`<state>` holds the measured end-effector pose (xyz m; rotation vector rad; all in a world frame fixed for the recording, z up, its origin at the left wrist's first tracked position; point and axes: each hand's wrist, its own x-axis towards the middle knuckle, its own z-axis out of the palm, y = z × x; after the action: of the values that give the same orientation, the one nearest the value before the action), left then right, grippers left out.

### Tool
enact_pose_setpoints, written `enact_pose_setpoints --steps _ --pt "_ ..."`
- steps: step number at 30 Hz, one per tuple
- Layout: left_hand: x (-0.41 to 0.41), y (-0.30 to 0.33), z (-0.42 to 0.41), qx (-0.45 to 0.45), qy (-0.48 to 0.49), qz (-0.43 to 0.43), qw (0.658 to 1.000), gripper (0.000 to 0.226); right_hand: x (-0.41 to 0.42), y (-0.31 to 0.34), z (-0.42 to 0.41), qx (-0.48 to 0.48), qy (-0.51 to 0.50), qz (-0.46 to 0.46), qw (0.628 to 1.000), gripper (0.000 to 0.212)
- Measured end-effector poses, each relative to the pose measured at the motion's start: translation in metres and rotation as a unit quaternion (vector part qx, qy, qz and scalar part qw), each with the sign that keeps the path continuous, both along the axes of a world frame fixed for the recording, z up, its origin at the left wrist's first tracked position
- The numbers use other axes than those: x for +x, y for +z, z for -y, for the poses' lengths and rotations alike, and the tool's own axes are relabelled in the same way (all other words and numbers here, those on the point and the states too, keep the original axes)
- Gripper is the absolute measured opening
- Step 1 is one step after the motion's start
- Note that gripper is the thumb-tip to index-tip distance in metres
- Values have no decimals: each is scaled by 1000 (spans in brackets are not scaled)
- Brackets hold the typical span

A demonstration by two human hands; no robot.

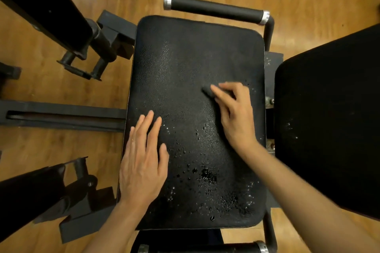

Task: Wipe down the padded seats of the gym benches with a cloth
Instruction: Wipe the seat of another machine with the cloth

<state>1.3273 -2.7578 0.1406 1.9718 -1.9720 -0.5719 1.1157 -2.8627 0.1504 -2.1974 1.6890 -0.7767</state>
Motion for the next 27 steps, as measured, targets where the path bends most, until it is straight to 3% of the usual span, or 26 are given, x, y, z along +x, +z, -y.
enact_pose_setpoints --steps 4,6,10,15,21,27 --pt "-2 0 2 1 7 -1 1000 55 -5 0 91 -20 -118 -6 993 28" --pt "-2 -2 0 4 5 7 1000 55 -4 -3 72 -10 -150 6 989 29" --pt "-1 1 1 10 9 7 1000 55 -16 3 -14 22 -120 21 992 33" --pt "-2 2 3 20 6 15 1000 56 -21 -1 90 -5 -199 23 980 33" --pt "-3 4 3 36 9 21 999 56 -25 7 -30 50 -196 22 979 46" --pt "-4 3 4 36 17 25 999 57 -31 -4 72 21 -230 19 973 39"
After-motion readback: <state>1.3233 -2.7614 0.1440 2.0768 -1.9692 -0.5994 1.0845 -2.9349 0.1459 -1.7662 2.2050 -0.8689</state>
